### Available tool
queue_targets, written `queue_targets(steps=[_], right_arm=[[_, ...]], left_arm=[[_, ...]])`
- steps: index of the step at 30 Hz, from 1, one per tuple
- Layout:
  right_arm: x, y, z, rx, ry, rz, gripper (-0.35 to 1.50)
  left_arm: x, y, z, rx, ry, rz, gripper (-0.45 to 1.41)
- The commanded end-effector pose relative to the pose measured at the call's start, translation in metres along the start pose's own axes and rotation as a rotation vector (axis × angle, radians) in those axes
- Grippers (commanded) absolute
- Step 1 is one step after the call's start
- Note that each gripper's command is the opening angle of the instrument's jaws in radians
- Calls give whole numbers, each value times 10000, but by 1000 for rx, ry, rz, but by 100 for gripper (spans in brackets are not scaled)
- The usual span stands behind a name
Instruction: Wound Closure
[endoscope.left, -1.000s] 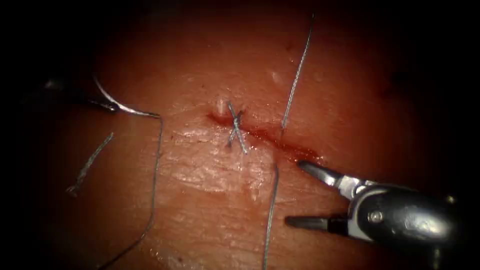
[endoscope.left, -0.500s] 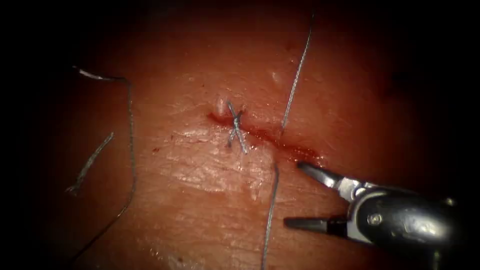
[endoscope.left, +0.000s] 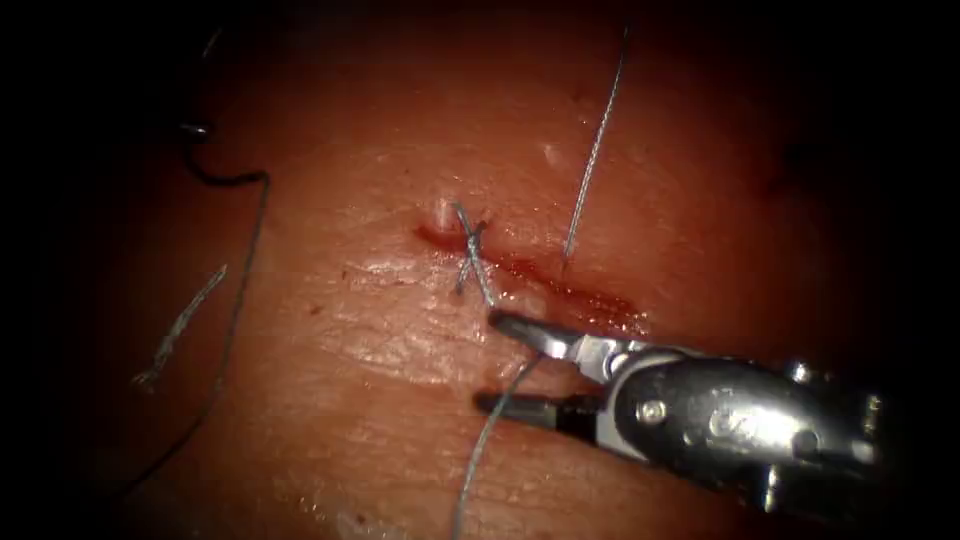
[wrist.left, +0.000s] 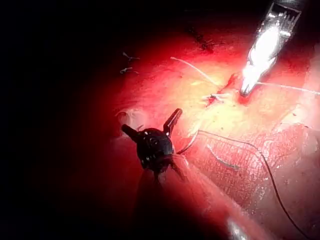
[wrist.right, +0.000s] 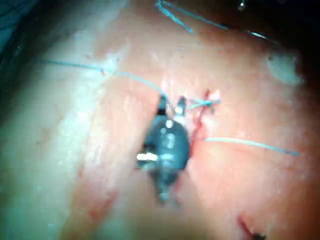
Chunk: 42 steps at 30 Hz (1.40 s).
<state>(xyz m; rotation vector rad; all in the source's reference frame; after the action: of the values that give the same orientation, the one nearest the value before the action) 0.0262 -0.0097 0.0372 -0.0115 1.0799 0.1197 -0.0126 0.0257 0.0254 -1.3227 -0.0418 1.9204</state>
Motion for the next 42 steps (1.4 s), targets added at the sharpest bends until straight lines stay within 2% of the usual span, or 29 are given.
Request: queue_targets(steps=[1, 11, 14, 17, 19, 20, 21, 22, 23, 24, 25, 26, 29, 30, 32, 35, 37, 38, 39, 42], right_arm=[[-4, -3, 9, 51, -22, -19, -35], [-3, -14, -6, 100, -50, -29, -35], [0, -21, -7, 112, -47, -33, -35], [1, -24, -7, 115, -49, -35, -35], [1, -23, -7, 112, -44, -34, -35], [1, -23, -7, 112, -44, -34, -35], [2, -23, -7, 111, -35, -34, -23], [1, -22, -8, 78, -28, -17, 36], [0, -20, -12, 5, -9, -12, 96], [0, -20, -12, 5, -9, -12, 96], [0, -18, -16, -20, -1, -4, 110], [0, -16, -20, -33, -1, 3, 113], [-1, -8, -39, -60, -5, 13, 115], [-1, -1, -54, -84, 2, 22, 115], [-2, 8, -71, -112, 16, 35, 115], [-6, 19, -89, -150, 21, 54, 115], [-11, 23, -95, -171, 14, 63, 115], [-14, 25, -97, -180, 9, 68, 115], [-17, 26, -97, -186, 6, 74, 116], [-18, 27, -96, -189, 8, 77, 116]], left_arm=[[-3, -7, 9, 9, 2, 25, 128], [-1, -19, 16, 63, -1, 82, 138], [0, -18, 19, 65, -1, 80, 133], [0, -10, 22, 55, -1, 78, 128], [0, 7, 27, -2, 2, 84, 128], [0, 7, 27, -2, 2, 84, 128], [0, 20, 30, -58, 4, 85, 126], [0, 26, 31, -86, 6, 86, 125], [0, 41, 33, -156, 9, 91, 121], [0, 41, 33, -156, 9, 91, 121], [0, 48, 34, -191, 11, 95, 116], [0, 54, 36, -212, 12, 98, 114], [-1, 68, 40, -269, 14, 109, 104], [-1, 77, 43, -316, 17, 118, 96], [-2, 86, 46, -362, 18, 122, 94], [-7, 103, 48, -523, 25, 196, 94], [-11, 115, 46, -588, 1, 262, 94], [-15, 130, 46, -642, -35, 353, 94], [-17, 144, 48, -669, -54, 429, 94], [-18, 153, 52, -687, -49, 487, 94]])
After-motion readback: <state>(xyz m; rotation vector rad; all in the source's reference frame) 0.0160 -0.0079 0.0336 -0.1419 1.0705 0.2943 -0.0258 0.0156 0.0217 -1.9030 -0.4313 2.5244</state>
